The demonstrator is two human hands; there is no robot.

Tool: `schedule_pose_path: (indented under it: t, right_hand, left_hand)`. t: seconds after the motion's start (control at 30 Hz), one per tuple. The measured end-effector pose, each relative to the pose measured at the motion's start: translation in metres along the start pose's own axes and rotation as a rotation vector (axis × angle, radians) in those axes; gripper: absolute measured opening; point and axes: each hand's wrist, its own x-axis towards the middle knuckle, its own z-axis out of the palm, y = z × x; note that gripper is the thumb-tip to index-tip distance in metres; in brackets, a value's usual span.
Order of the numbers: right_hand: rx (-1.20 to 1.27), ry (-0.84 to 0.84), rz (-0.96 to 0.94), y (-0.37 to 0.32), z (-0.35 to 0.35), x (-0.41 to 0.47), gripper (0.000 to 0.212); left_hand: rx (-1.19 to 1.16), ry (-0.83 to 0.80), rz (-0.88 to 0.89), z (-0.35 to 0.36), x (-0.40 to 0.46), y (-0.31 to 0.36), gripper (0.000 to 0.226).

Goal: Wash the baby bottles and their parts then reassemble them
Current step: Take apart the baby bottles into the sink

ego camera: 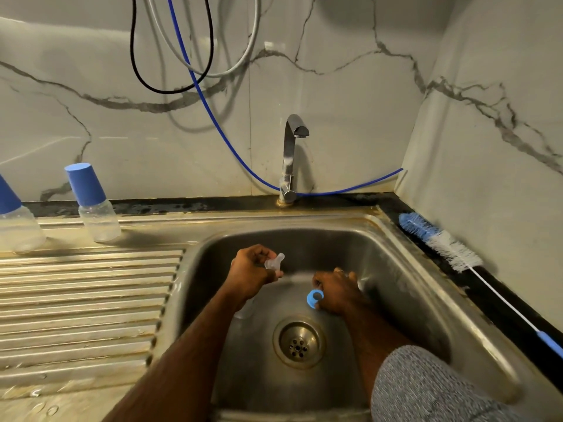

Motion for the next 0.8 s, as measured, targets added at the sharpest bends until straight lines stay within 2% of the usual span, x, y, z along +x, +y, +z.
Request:
schedule_pose_path:
  t: [0.2,0.33,0.43,0.53,0.67,0.73,0.8]
  right_hand:
    - [0.106,-0.006,0.008,-0.006,-0.005,-0.001,0.047]
    - [0.644,0.107,-0.07,-0.018,-0.035,0.0,0.031]
    - [0.877,0.127,-0.25,-0.035,-0.06,-0.003,0.027]
    - [0.837,0.138,-0.381,-0.054,-0.068,-0.001,0.026]
    - [0.678,0.227,-0.359,-0.066,-0.057,0.005,0.013]
    - [0.613,0.224,-0.31,-0.066,-0.048,0.006,0.013]
    - [0.511,0.192,-0.243,-0.065,-0.035,0.005,0.014]
  left_hand:
    - [-0.042,-0.022,-0.017,-0.001,0.0,0.002,0.033]
    - [-0.062,0.001,-0.028,-0.003,0.002,0.001,0.028]
    - [-0.028,0.025,-0.015,-0.004,0.001,0.001,0.028]
    - [-0.012,0.034,0.003,-0.006,0.001,0.001,0.026]
    - [0.048,0.042,-0.004,-0.008,0.002,0.001,0.035]
    - [0.112,0.162,-0.013,-0.016,0.005,0.0,0.044]
    - [0.101,0.272,-0.028,-0.025,0.01,-0.001,0.034]
